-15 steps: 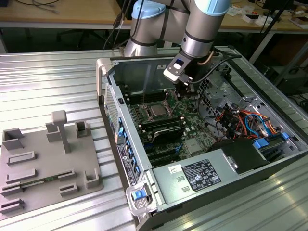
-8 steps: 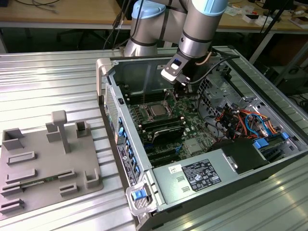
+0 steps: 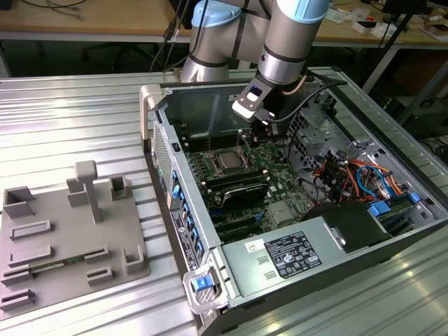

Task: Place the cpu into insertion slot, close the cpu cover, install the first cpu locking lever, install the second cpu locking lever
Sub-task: 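Close the cpu cover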

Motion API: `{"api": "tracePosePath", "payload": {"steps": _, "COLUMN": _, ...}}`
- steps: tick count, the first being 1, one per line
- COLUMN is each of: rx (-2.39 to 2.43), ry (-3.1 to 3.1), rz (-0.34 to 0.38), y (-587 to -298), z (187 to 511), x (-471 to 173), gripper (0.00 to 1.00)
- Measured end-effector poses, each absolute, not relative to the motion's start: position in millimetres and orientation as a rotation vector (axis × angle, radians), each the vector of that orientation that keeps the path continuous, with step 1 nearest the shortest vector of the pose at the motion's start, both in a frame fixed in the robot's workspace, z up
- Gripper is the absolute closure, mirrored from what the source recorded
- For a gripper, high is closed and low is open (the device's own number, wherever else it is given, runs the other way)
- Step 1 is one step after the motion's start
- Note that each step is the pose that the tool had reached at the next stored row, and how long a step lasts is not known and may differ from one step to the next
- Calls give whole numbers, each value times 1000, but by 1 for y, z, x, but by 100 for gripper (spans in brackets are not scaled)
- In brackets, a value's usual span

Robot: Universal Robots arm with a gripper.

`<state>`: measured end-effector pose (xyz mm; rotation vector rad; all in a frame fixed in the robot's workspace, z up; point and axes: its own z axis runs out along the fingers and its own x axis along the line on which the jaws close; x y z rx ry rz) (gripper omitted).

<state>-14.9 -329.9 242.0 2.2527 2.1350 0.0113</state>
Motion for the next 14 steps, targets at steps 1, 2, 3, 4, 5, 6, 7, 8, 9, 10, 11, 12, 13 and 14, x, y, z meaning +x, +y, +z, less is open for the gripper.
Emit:
{"api": "tracePosePath", "payload": {"steps": 1, "rx": 2253, "ry": 2135, "rz": 11, "y": -330, "z": 242, "x": -15, "gripper": 89}}
{"api": "tracePosePath", "payload": {"steps": 2, "rx": 2253, "ry": 2135, "rz": 11, "y": -330, "z": 242, "x": -15, "gripper": 89}}
{"api": "tracePosePath", "payload": {"steps": 3, "rx": 2253, "ry": 2135, "rz": 11, "y": -330, "z": 242, "x": -15, "gripper": 89}}
{"api": "tracePosePath", "payload": {"steps": 4, "rx": 2253, "ry": 2135, "rz": 11, "y": -330, "z": 242, "x": -15, "gripper": 89}}
{"api": "tracePosePath", "payload": {"steps": 5, "rx": 2253, "ry": 2135, "rz": 11, "y": -330, "z": 242, "x": -15, "gripper": 89}}
{"api": "tracePosePath", "payload": {"steps": 6, "rx": 2253, "ry": 2135, "rz": 11, "y": -330, "z": 242, "x": -15, "gripper": 89}}
{"api": "tracePosePath", "payload": {"steps": 7, "rx": 2253, "ry": 2135, "rz": 11, "y": -330, "z": 242, "x": -15, "gripper": 89}}
{"api": "tracePosePath", "payload": {"steps": 8, "rx": 2253, "ry": 2135, "rz": 11, "y": -330, "z": 242, "x": -15, "gripper": 89}}
{"api": "tracePosePath", "payload": {"steps": 9, "rx": 2253, "ry": 2135, "rz": 11, "y": -330, "z": 242, "x": -16, "gripper": 89}}
{"api": "tracePosePath", "payload": {"steps": 10, "rx": 2253, "ry": 2135, "rz": 11, "y": -330, "z": 242, "x": -17, "gripper": 89}}
{"api": "tracePosePath", "payload": {"steps": 11, "rx": 2253, "ry": 2135, "rz": 11, "y": -330, "z": 242, "x": -18, "gripper": 89}}
{"api": "tracePosePath", "payload": {"steps": 12, "rx": 2253, "ry": 2135, "rz": 11, "y": -330, "z": 242, "x": -19, "gripper": 89}}
{"api": "tracePosePath", "payload": {"steps": 13, "rx": 2253, "ry": 2135, "rz": 11, "y": -330, "z": 242, "x": -20, "gripper": 89}}
{"api": "tracePosePath", "payload": {"steps": 14, "rx": 2253, "ry": 2135, "rz": 11, "y": -330, "z": 242, "x": -22, "gripper": 89}}
